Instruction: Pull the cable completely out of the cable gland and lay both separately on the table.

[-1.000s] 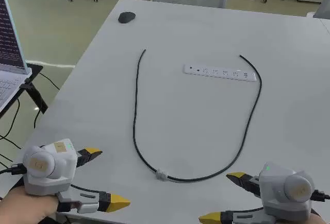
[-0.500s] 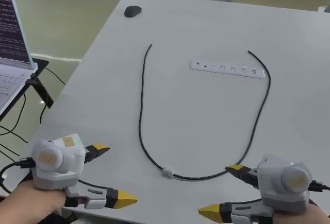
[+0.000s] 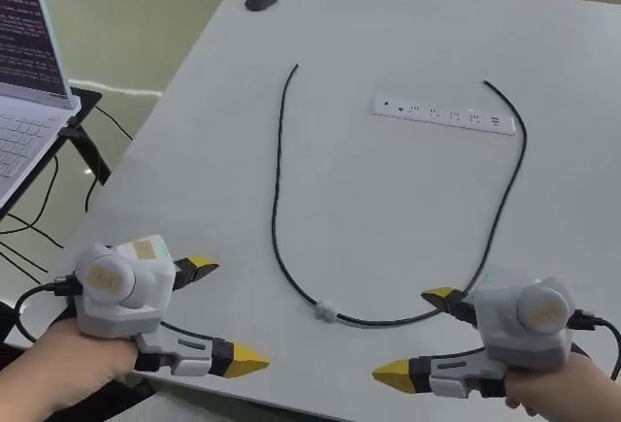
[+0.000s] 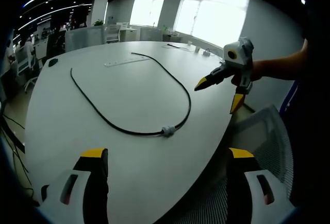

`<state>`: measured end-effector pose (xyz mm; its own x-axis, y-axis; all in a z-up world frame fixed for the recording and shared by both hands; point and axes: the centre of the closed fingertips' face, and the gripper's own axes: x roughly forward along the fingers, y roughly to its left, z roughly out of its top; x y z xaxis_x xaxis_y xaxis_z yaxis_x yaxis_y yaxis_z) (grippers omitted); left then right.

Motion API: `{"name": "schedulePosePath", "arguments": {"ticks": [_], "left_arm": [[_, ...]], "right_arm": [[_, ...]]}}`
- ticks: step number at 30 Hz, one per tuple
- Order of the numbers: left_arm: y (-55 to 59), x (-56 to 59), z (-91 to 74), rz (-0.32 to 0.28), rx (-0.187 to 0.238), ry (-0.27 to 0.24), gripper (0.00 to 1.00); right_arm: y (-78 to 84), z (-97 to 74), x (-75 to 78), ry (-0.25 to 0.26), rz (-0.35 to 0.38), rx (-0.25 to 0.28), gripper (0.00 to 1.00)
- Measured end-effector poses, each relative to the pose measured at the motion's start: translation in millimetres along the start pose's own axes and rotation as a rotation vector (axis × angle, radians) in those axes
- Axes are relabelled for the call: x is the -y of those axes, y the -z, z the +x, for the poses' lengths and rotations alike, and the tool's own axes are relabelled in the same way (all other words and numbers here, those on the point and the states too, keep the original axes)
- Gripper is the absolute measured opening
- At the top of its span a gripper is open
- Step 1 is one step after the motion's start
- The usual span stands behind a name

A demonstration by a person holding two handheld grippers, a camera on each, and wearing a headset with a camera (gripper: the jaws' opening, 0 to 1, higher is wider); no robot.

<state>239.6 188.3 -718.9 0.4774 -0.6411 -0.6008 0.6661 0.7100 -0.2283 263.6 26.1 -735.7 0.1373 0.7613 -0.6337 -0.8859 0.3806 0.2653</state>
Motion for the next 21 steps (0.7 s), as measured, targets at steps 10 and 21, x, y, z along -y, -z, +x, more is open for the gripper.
{"name": "schedulePosePath", "arguments": {"ticks": [10, 21], "left_arm": [[7.0, -4.6, 2.8, 0.014, -0.027, -0.001, 0.97], [12.9, -5.0, 9.4, 0.013, -0.035, 0.022, 0.95]], "right_arm": [[-8.6, 17.9, 6.4, 0.016, -0.036, -0.050, 0.72], [-16.6, 46.6, 11.4, 0.009, -0.091, -0.126, 0.57]]}}
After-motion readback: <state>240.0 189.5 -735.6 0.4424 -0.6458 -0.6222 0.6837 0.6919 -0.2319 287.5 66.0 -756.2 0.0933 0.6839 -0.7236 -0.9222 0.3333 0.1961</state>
